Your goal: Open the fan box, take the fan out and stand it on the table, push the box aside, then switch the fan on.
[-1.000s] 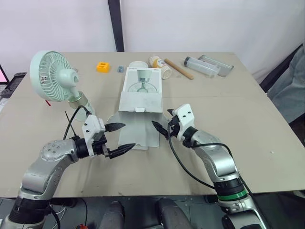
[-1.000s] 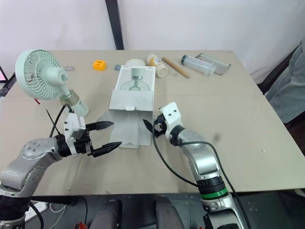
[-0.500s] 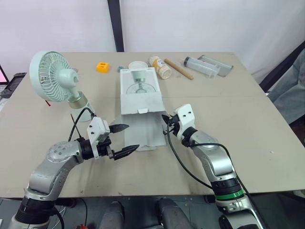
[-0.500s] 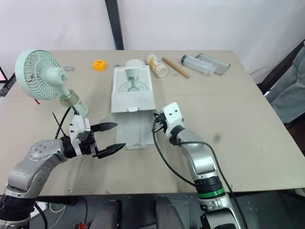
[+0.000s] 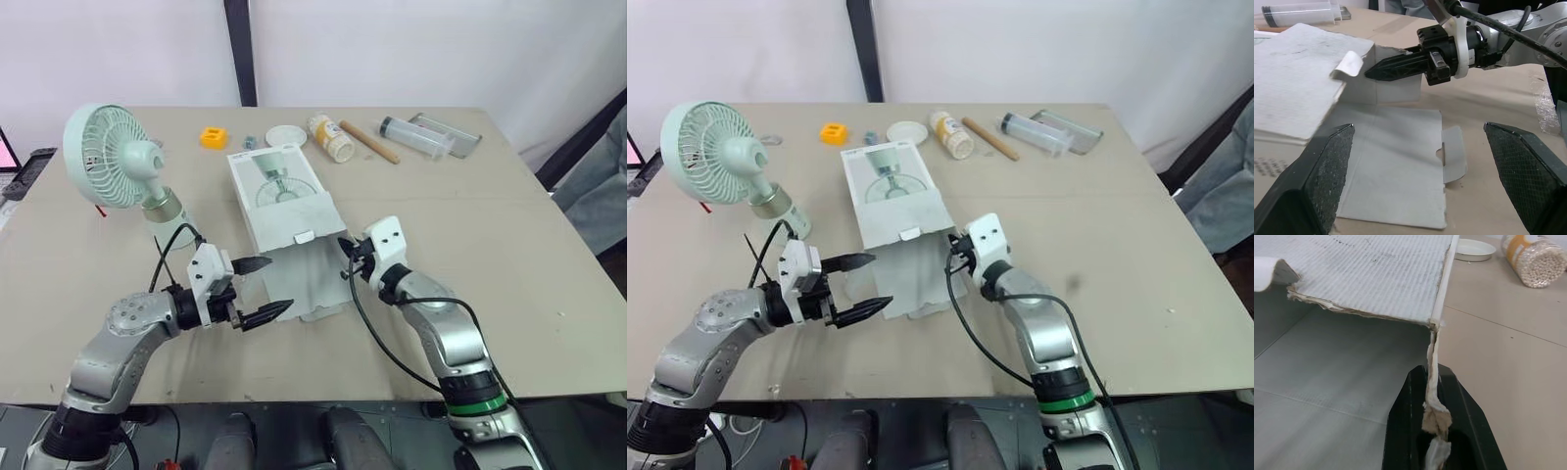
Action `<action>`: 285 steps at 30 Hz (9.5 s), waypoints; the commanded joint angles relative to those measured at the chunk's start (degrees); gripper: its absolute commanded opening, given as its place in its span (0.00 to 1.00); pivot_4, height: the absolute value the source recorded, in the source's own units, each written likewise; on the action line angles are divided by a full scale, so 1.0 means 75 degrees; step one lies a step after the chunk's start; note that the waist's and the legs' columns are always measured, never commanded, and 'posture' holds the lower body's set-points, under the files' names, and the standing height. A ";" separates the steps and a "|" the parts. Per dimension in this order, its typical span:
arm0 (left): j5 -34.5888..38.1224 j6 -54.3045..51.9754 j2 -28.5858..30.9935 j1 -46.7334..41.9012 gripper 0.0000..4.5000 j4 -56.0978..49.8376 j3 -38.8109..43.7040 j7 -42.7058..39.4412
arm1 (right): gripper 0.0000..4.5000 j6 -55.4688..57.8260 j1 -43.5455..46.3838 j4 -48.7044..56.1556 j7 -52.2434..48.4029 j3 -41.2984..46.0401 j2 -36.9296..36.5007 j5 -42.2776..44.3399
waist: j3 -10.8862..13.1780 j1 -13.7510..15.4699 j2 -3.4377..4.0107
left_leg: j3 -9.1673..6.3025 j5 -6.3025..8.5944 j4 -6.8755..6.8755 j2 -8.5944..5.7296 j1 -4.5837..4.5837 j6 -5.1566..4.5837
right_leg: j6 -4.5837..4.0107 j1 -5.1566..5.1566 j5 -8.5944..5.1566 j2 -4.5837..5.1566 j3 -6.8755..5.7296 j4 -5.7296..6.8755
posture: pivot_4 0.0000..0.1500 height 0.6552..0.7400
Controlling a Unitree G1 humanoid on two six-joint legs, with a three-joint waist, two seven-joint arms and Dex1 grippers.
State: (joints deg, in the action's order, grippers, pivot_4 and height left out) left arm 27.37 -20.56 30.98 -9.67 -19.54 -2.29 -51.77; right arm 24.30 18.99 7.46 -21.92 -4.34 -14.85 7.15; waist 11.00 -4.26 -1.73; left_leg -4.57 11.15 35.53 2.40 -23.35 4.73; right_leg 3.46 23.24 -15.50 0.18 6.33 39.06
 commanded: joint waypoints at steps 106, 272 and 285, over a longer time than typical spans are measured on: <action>0.0187 -0.0461 -0.0671 -0.0657 1.00 0.0313 0.0225 0.1300 | 0.99 -0.1097 -0.1407 0.1638 -0.3447 0.1213 -0.1943 0.2932 | -0.0003 0.0008 0.0041 | 0.0008 0.0001 -0.0010 -0.0005 0.0006 -0.0004 | 0.0011 -0.0006 -0.0017 0.0002 0.0008 -0.0010 | 1.00 1.00; -0.0011 -0.0663 -0.0961 -0.1918 0.41 -0.0211 0.0358 0.2243 | 0.52 0.1697 0.0922 0.1936 0.0057 -0.0215 0.0196 0.1731 | 0.0004 0.0026 -0.0014 | -0.0006 0.0002 -0.0006 -0.0011 -0.0007 0.0007 | -0.0006 0.0001 0.0005 0.0006 -0.0001 -0.0010 | 1.00 1.00; -0.0083 -0.0668 -0.1023 -0.1922 0.41 -0.0225 0.0344 0.2307 | 0.52 0.1719 0.0893 0.1897 0.0053 -0.0187 0.0179 0.1692 | 0.0004 0.0026 -0.0014 | -0.0006 0.0002 -0.0005 -0.0010 -0.0007 0.0007 | 0.0001 0.0001 0.0001 0.0006 -0.0001 -0.0010 | 1.00 1.00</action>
State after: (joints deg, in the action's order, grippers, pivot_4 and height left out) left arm 26.88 -26.51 23.59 -23.10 -20.13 0.79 -34.21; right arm 38.20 25.44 20.34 -21.27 -6.65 -13.63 19.45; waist 11.04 -4.06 -1.83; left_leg -4.61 11.16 35.49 2.32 -23.41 4.78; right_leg 3.46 23.25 -15.49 0.23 6.32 38.99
